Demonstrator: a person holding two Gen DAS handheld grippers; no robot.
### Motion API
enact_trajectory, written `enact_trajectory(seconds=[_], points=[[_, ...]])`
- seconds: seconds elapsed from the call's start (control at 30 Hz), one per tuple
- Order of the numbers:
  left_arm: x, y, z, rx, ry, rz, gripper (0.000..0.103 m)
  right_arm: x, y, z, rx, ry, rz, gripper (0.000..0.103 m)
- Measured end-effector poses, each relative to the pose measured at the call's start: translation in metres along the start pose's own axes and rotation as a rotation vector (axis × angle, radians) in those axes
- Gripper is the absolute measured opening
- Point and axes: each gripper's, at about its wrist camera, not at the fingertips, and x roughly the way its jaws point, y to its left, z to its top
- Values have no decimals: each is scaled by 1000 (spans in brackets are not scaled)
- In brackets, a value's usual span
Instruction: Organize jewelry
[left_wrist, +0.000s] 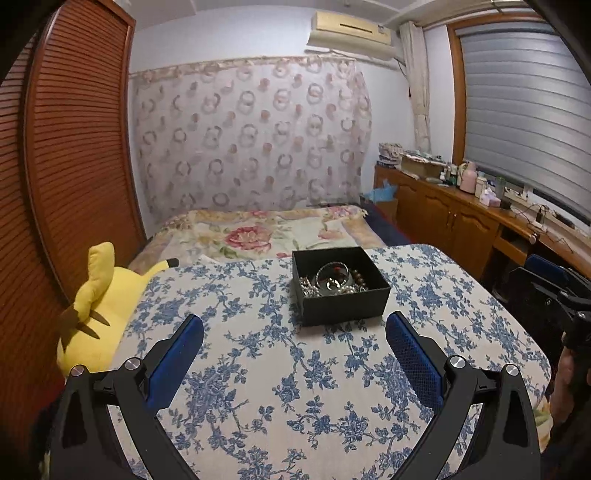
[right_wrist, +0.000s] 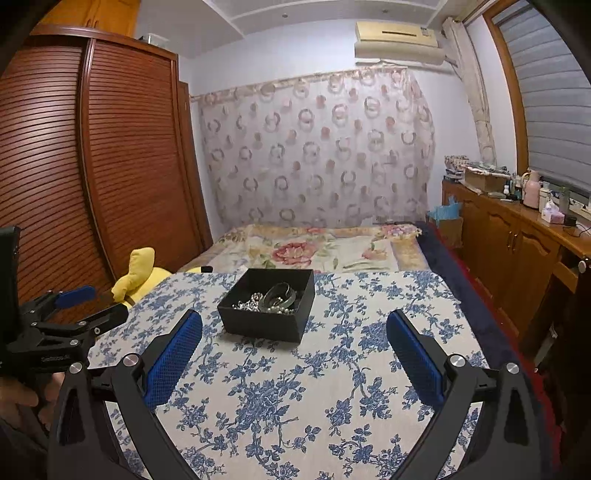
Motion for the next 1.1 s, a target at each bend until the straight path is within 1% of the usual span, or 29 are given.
enact_trajectory(seconds=[0.2, 0.33, 0.63, 1.1], points=[[-4, 4, 0, -14, -12, 20, 95, -4, 3, 0, -18, -13, -18, 101], [-3, 4, -3, -13, -17, 46, 95, 0, 4, -2, -16, -5, -20, 101], [-3, 3, -7, -18, -15, 26, 95, 5, 4, -7, -18, 0, -33, 101], [-10, 3, -6, -22, -36, 27, 95, 6, 1, -9, -13, 3, -48, 101]])
